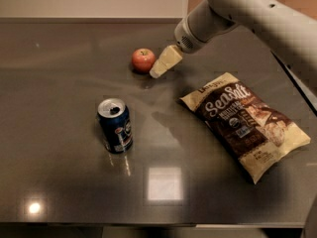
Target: Pick apple
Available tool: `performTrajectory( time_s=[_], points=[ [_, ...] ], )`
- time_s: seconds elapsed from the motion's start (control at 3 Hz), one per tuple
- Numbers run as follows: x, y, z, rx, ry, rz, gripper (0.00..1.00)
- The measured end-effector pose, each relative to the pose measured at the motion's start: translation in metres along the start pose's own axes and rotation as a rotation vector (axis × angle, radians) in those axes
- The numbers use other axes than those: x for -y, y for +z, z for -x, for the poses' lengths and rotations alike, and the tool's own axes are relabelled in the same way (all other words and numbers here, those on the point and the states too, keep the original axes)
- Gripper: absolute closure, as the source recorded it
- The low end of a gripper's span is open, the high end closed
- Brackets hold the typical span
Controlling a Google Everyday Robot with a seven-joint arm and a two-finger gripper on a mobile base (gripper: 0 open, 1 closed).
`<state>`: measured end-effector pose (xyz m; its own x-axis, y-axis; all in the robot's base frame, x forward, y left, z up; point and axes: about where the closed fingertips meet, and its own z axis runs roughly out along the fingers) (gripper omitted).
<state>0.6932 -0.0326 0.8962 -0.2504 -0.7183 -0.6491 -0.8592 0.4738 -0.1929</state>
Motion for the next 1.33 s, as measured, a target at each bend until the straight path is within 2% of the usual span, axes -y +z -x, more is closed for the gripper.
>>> performTrajectory(
  time_s=[0.67,1.33],
  points=[
    [-0.01,0.048,0.016,0.076,0.092,0.018,0.0],
    [-0.005,0.085,0.026,0.089,0.145,0.038,0.0]
  ],
)
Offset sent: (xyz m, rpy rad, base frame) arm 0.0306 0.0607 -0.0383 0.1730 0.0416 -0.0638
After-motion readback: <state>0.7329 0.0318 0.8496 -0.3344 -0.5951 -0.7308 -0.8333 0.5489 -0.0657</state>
